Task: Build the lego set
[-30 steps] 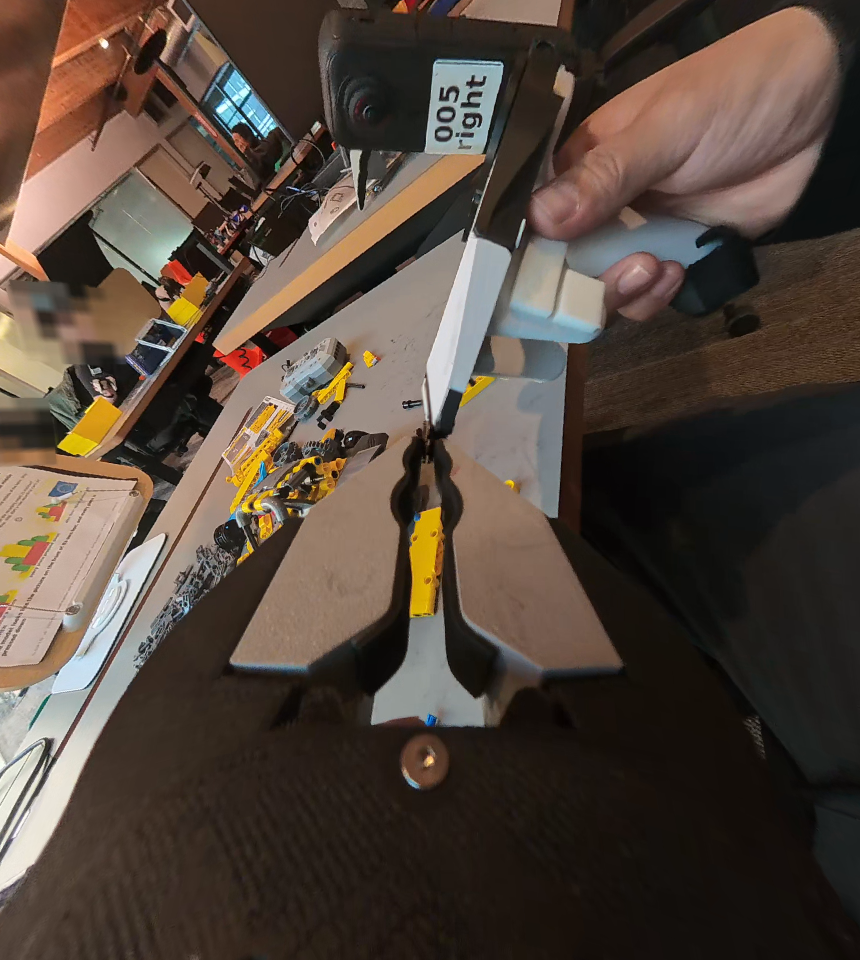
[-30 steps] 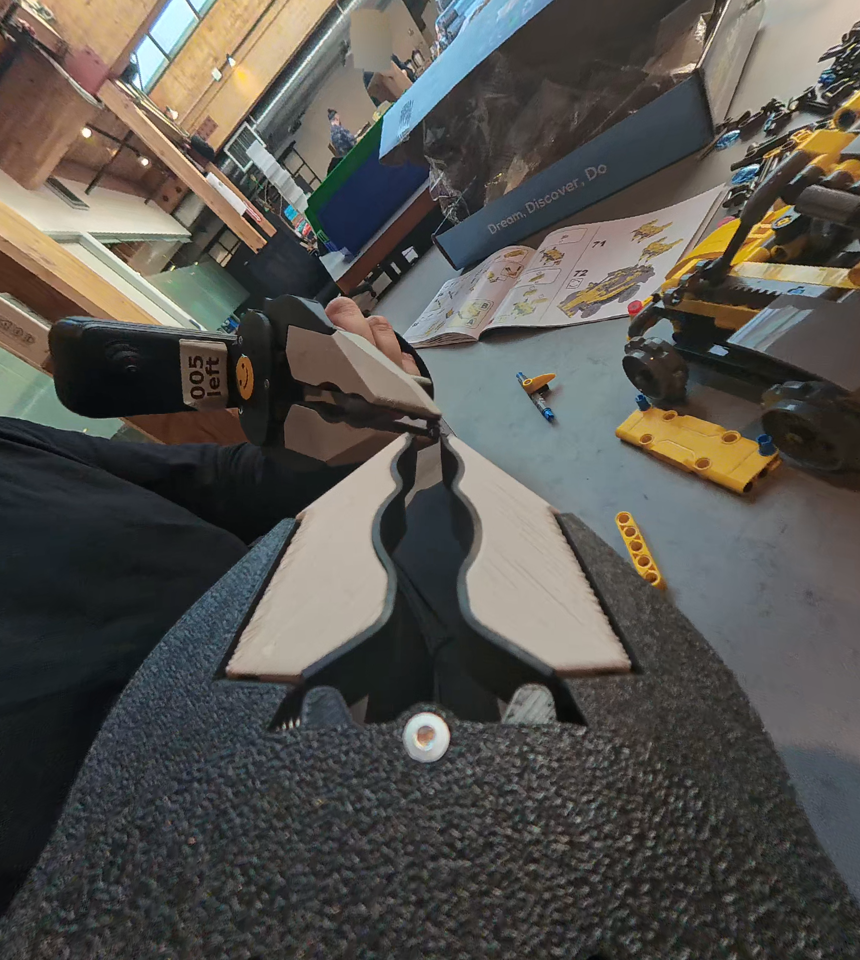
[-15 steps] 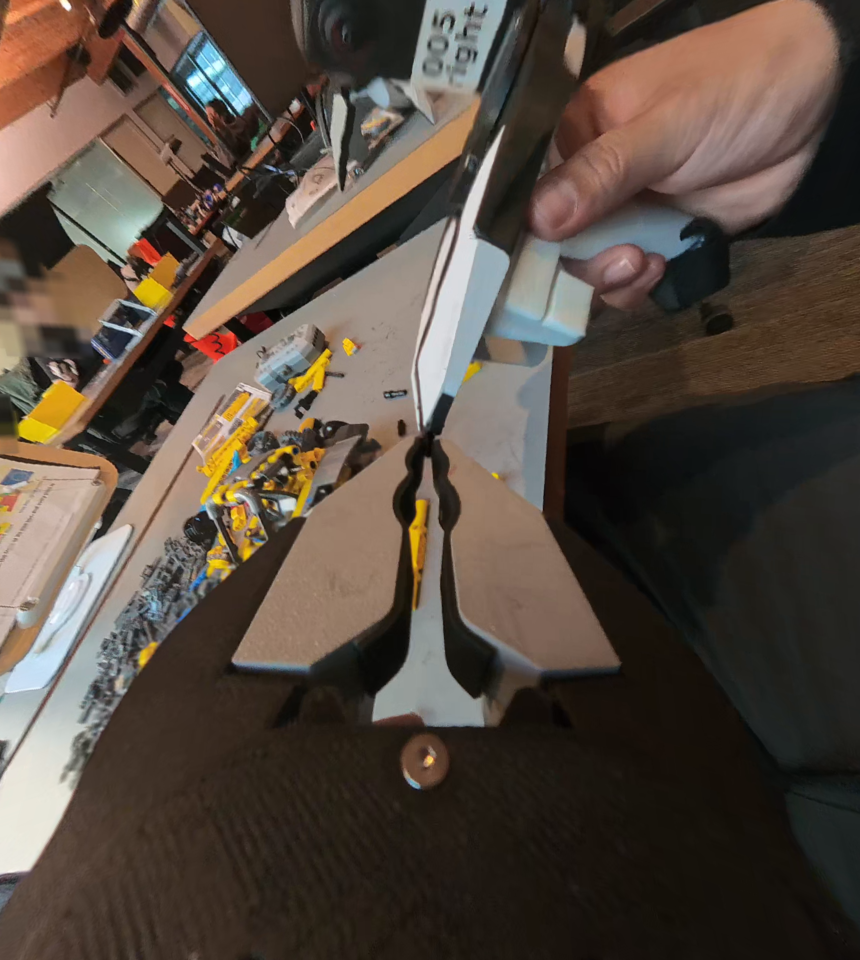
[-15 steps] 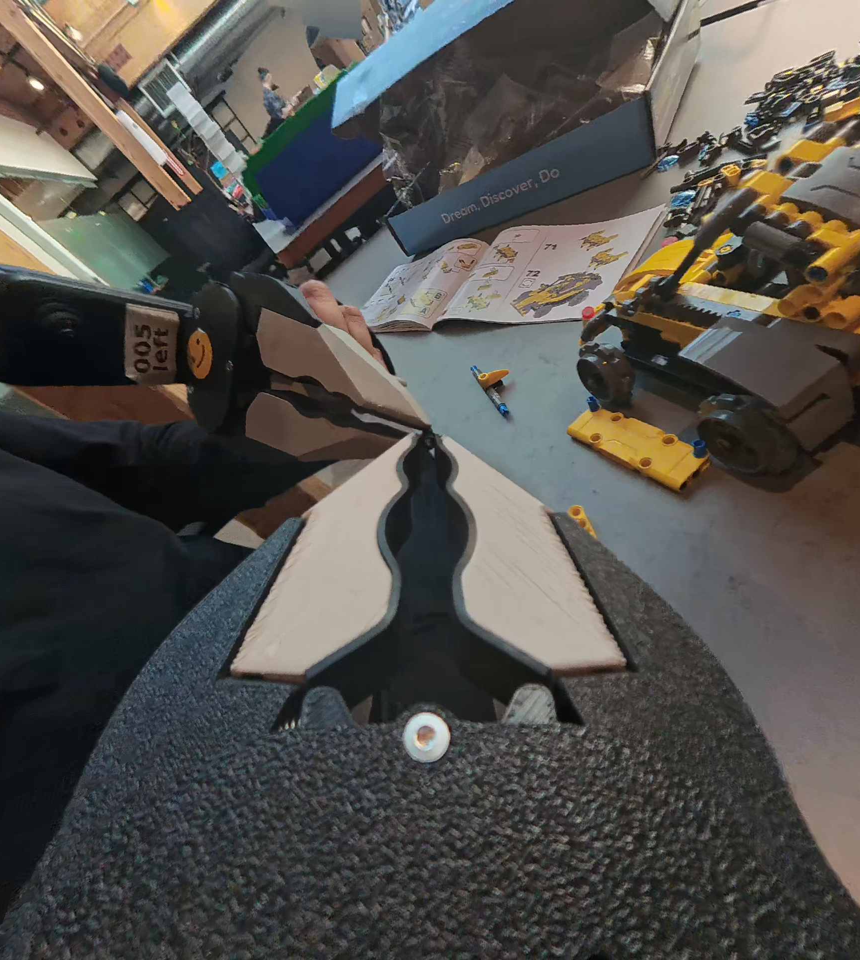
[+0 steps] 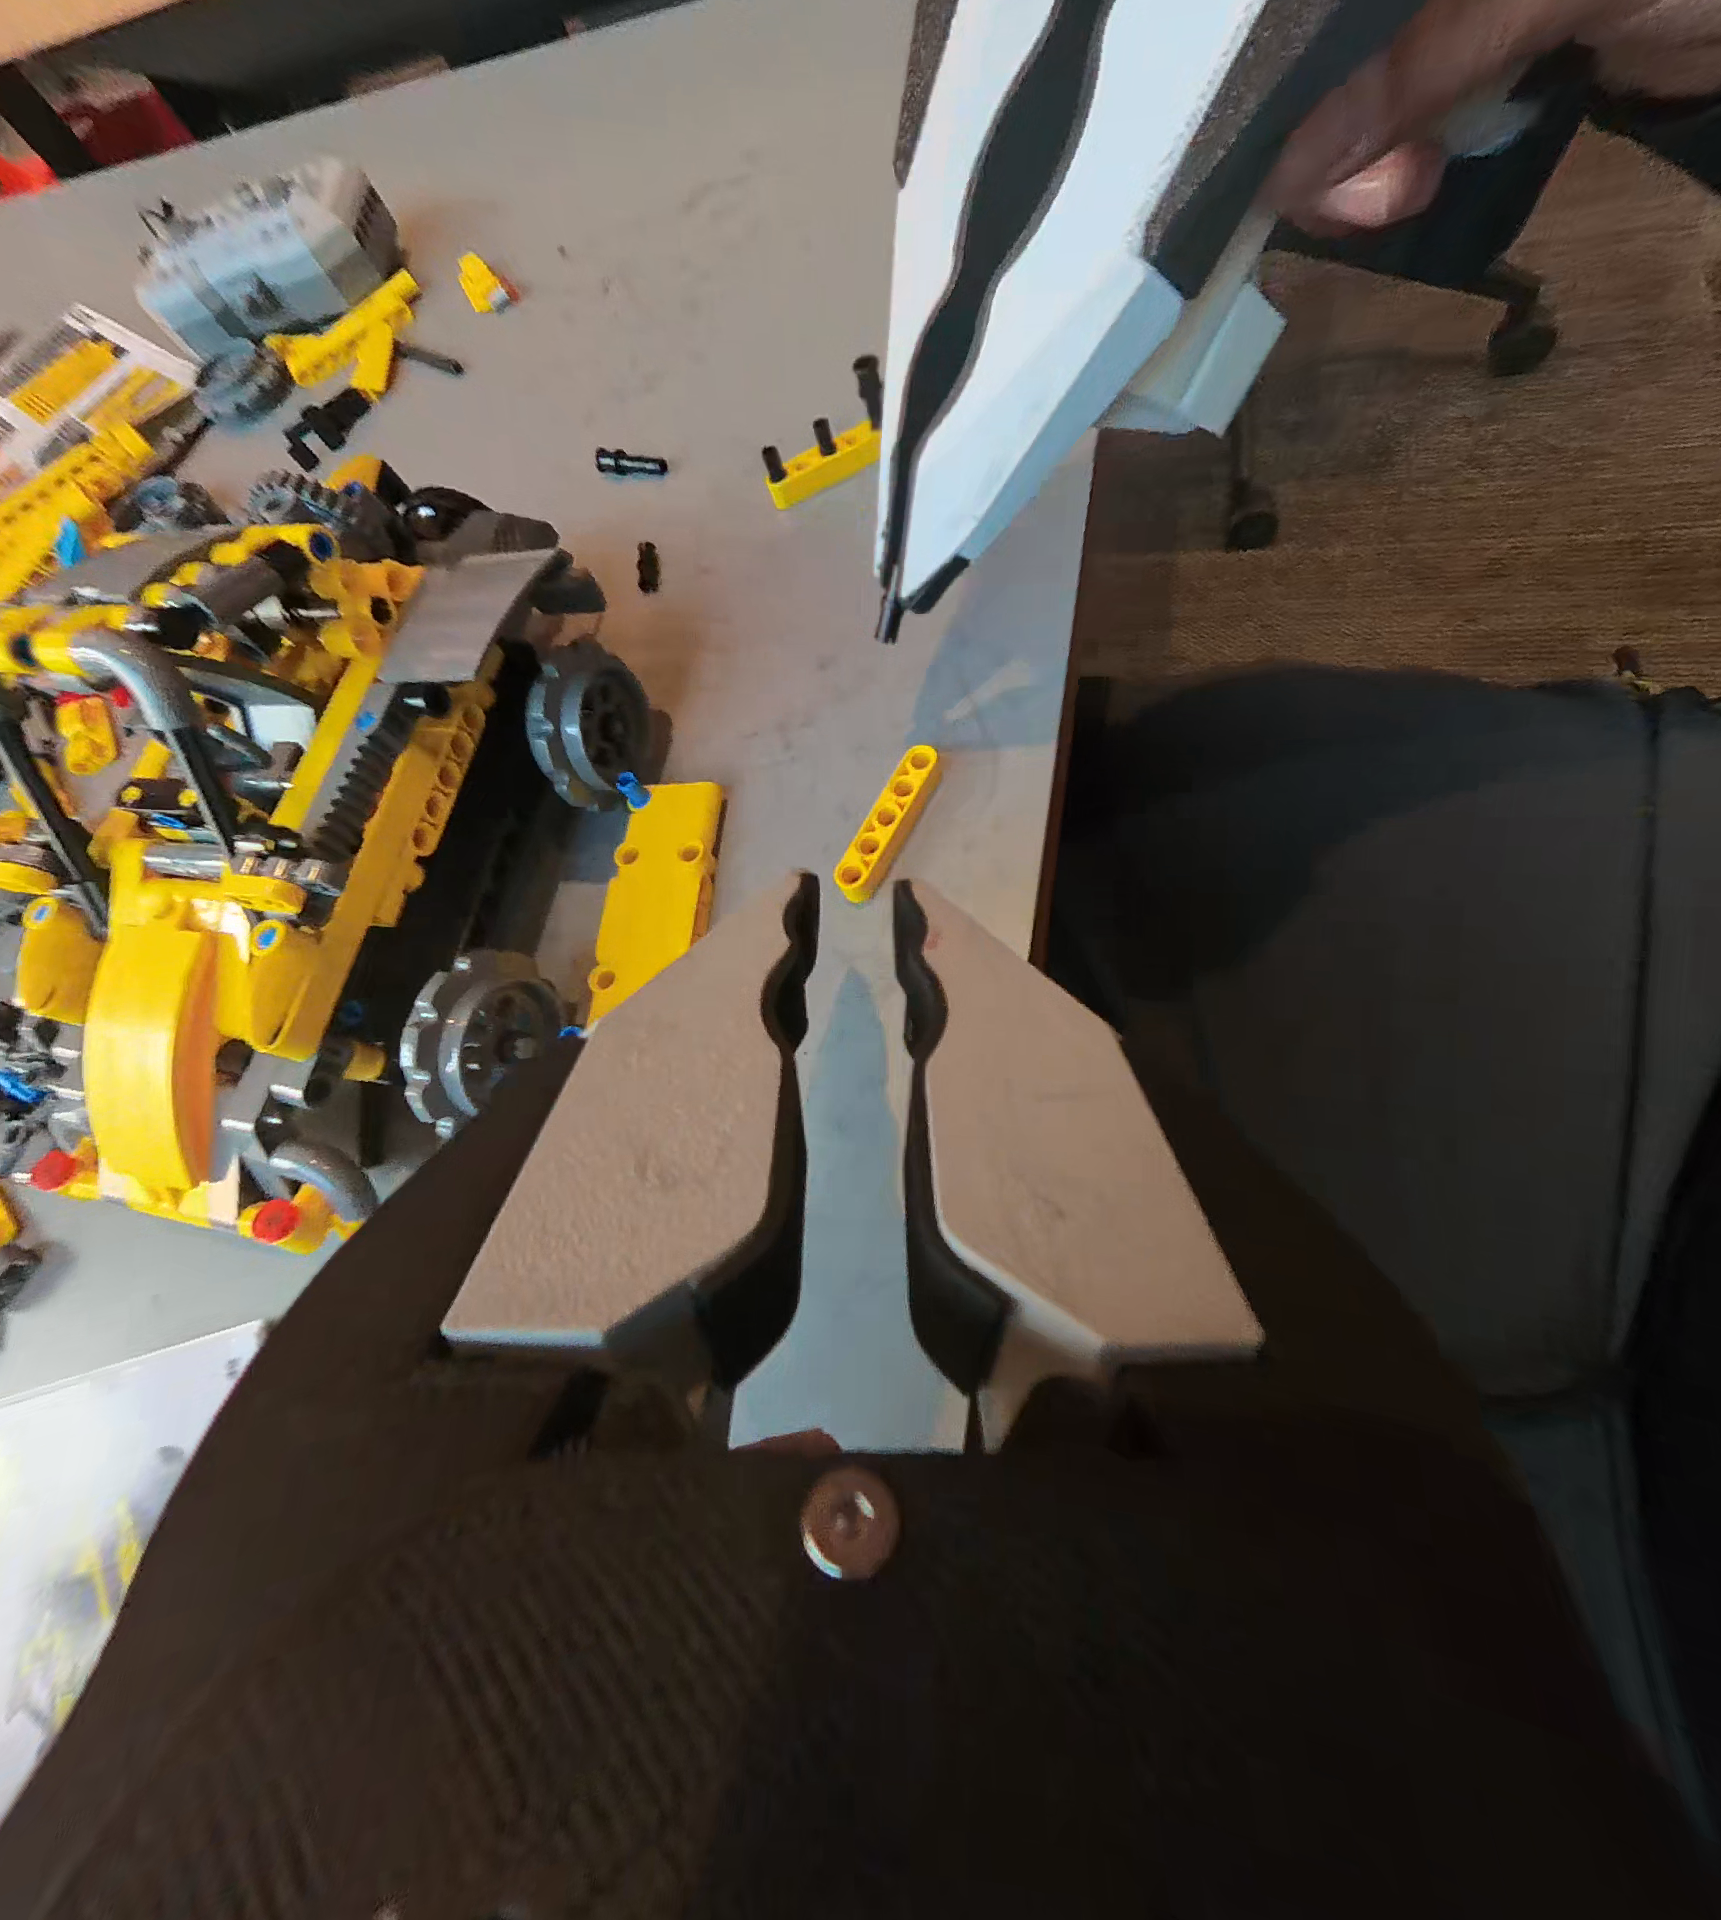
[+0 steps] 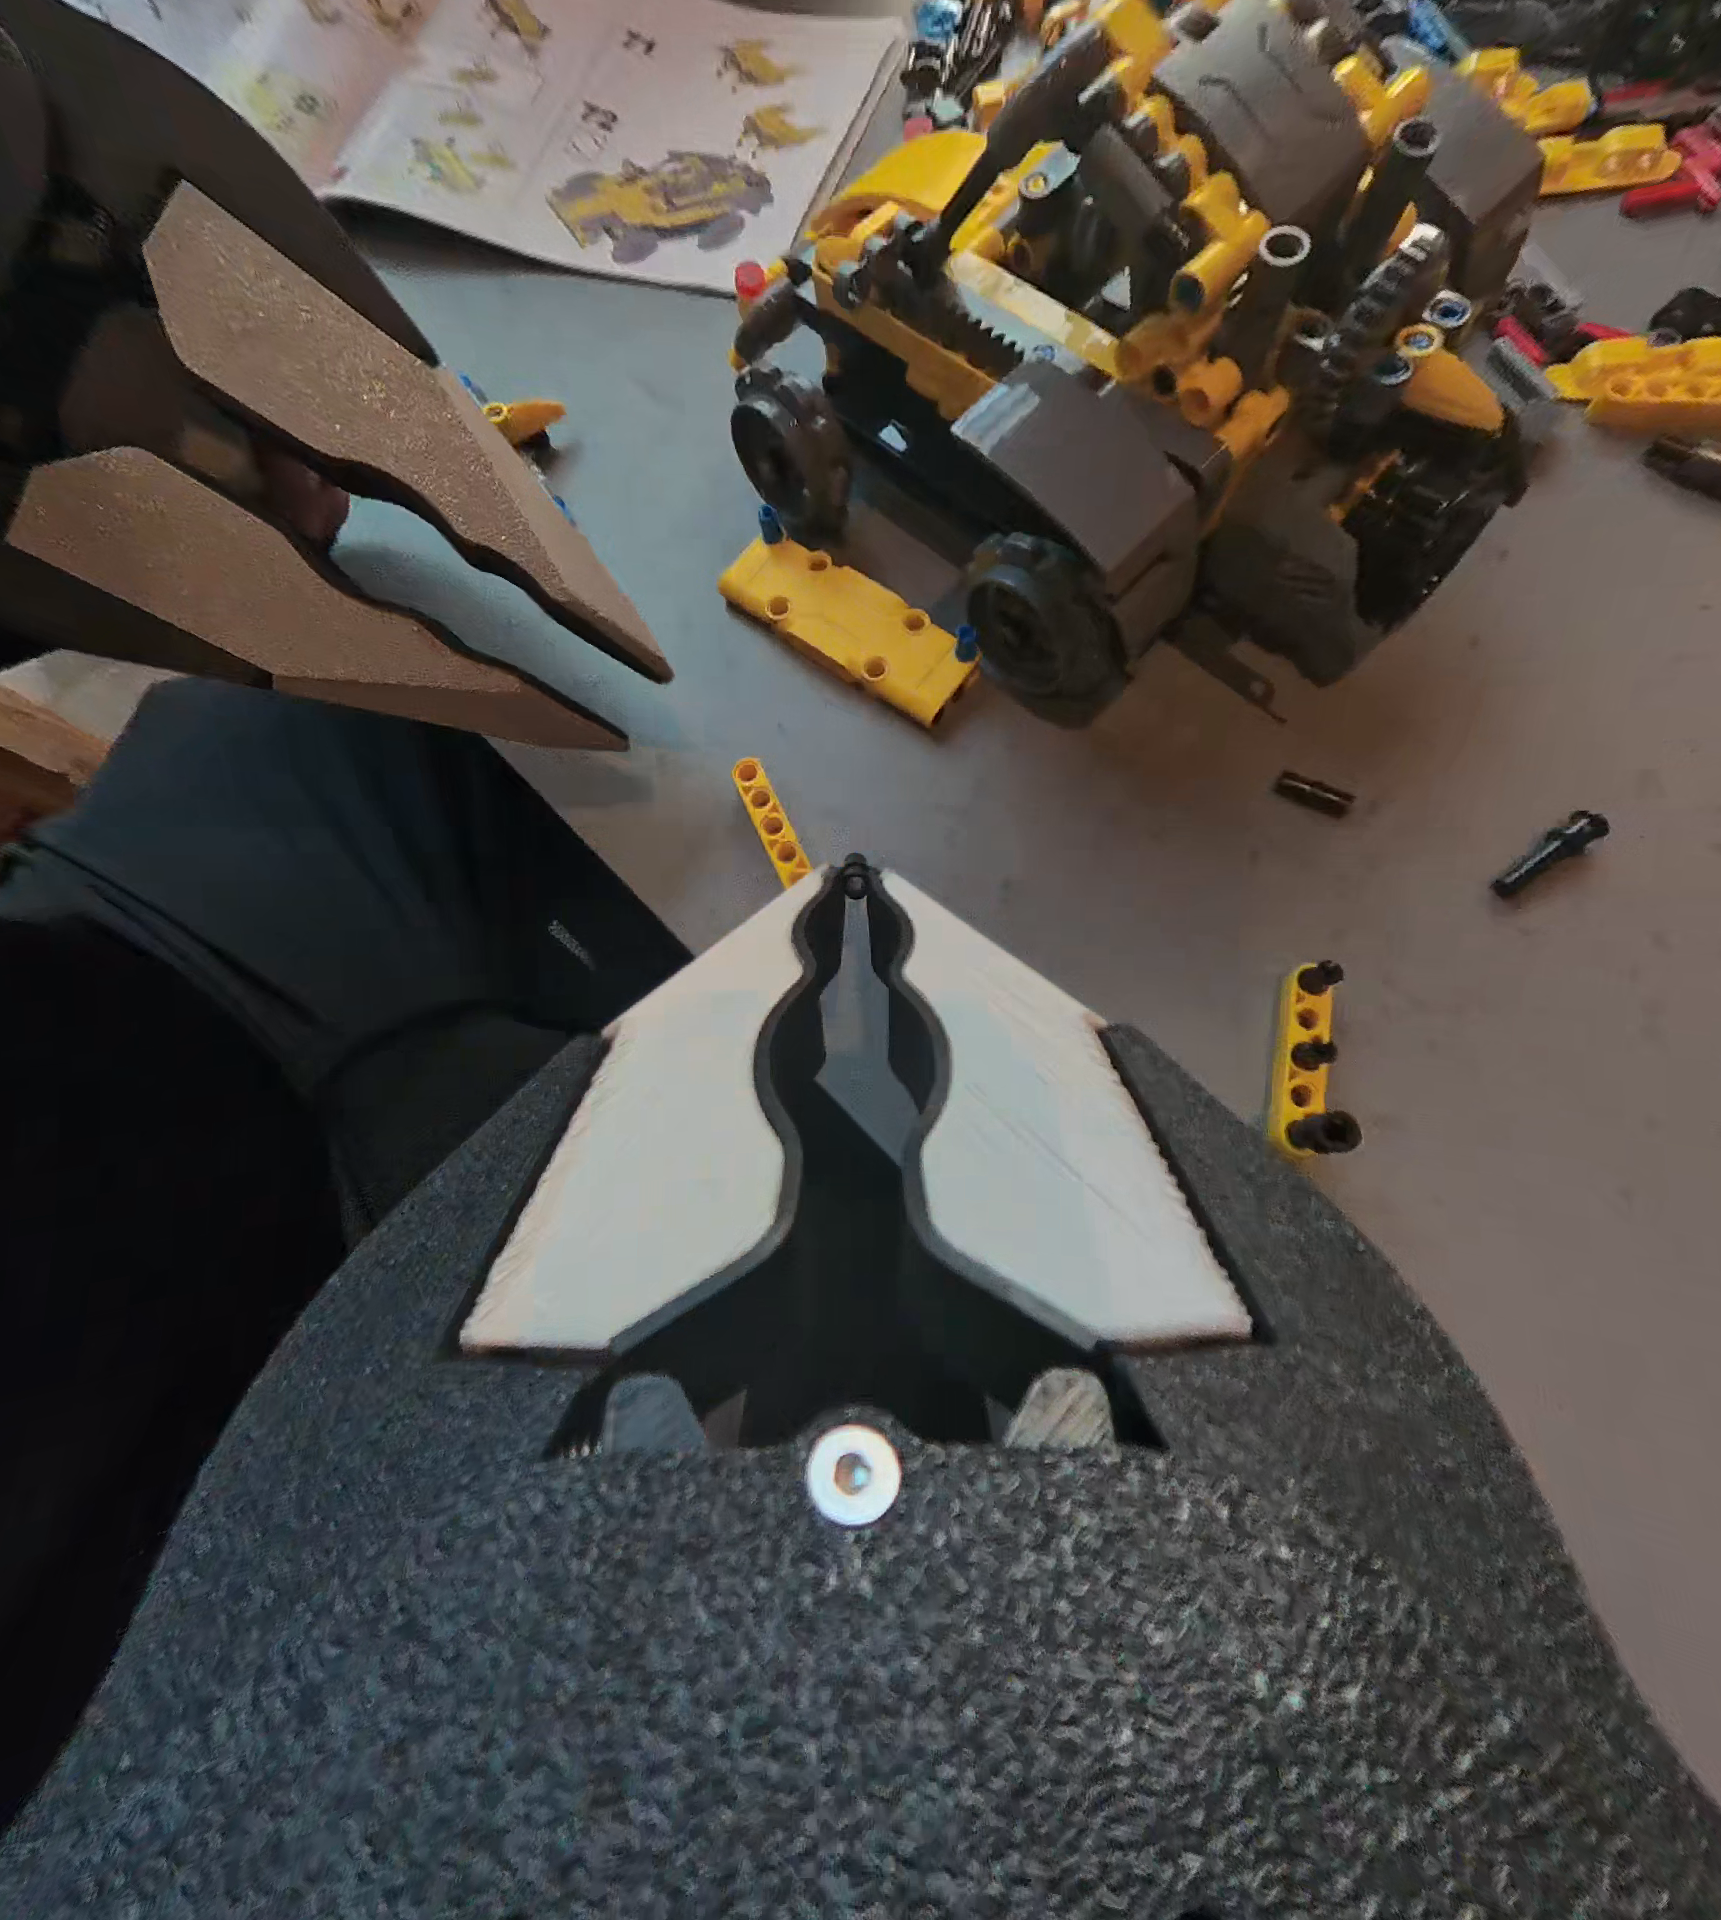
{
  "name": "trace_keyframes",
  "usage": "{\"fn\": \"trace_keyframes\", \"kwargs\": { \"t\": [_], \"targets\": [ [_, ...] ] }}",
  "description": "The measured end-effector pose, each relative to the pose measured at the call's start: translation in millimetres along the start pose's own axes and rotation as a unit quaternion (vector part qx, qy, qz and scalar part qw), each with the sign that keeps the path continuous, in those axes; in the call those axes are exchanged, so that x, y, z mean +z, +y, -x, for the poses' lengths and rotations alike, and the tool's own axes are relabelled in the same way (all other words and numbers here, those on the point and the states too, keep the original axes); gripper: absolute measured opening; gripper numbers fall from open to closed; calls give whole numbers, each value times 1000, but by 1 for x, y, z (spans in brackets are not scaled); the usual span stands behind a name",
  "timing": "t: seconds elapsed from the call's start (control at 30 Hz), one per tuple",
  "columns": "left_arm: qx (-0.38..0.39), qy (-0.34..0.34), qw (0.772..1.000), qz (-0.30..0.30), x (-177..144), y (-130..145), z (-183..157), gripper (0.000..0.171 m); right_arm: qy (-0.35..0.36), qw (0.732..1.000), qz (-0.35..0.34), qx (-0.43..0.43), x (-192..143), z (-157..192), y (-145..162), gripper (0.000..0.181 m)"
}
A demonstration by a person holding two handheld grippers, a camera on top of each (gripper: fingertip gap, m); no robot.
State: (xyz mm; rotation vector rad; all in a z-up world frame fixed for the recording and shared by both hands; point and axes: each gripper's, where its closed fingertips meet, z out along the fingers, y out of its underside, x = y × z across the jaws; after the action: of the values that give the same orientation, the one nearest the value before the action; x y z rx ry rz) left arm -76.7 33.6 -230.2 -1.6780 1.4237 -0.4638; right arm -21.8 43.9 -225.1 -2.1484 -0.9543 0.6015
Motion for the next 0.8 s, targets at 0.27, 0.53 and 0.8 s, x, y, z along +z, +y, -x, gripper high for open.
{"fn": "trace_keyframes", "kwargs": {
  "t": [0.27, 0.53, 0.8],
  "targets": [
    [18, -4, 999, 43, 17, 13, 8, 14, 7, 999, 32, -5, 16, -1, 12, 4],
    [62, 71, 994, 51, 29, 12, -4, 13, -29, 999, 42, -2, 17, 8, 15, 4],
    [29, 10, 998, 48, 24, 14, 21, 10, -57, 998, 15, 19, 9, 11, 1, 4]
  ]
}}
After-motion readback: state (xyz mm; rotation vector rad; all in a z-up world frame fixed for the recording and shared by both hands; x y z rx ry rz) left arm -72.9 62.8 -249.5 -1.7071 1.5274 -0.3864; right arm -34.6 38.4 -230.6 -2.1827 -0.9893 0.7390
